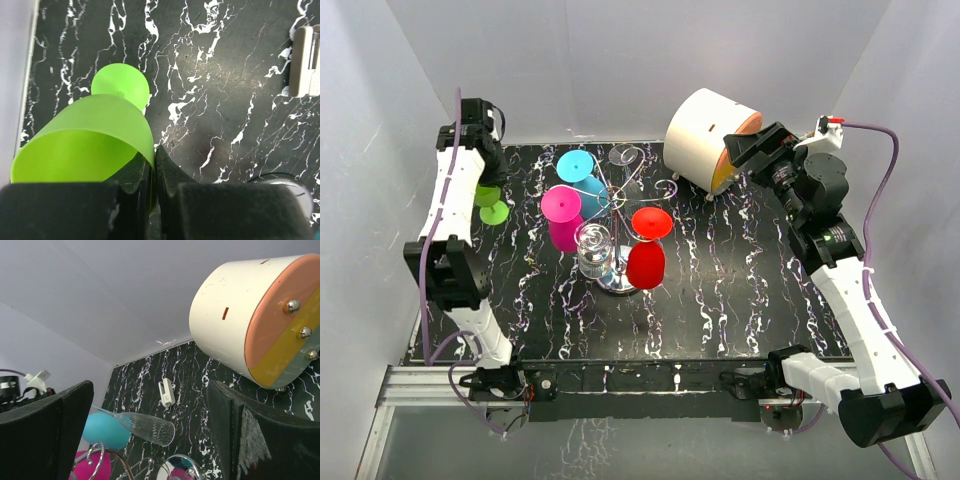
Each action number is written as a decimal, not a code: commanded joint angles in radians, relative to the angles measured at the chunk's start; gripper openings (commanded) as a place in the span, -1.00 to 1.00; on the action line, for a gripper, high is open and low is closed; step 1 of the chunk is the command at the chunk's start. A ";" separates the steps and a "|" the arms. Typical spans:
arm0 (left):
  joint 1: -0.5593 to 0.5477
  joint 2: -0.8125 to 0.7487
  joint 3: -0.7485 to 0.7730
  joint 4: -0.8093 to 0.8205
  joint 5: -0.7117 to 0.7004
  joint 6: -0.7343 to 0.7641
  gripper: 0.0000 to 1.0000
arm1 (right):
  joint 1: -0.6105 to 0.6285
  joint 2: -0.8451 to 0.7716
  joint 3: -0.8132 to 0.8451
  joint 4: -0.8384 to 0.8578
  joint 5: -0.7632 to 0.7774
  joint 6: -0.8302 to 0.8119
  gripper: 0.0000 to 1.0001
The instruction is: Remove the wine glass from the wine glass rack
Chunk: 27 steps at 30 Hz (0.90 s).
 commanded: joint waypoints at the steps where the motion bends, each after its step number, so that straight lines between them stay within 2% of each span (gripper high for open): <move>1: 0.013 0.086 0.085 -0.004 0.037 0.012 -1.00 | 0.001 -0.003 0.008 0.030 0.004 -0.031 0.91; 5: 0.021 0.175 0.156 -0.027 0.044 0.010 -1.00 | 0.000 -0.001 0.005 0.029 0.015 -0.041 0.91; 10: 0.043 0.244 0.173 -0.027 0.065 0.009 -1.00 | 0.002 0.003 0.005 0.029 0.018 -0.051 0.92; 25: 0.055 0.254 0.089 0.033 0.105 0.009 -1.00 | 0.002 0.021 -0.013 0.034 -0.001 -0.042 0.91; 27: 0.056 0.256 0.091 0.031 0.107 0.007 -0.94 | 0.002 0.022 -0.015 0.033 -0.003 -0.042 0.91</move>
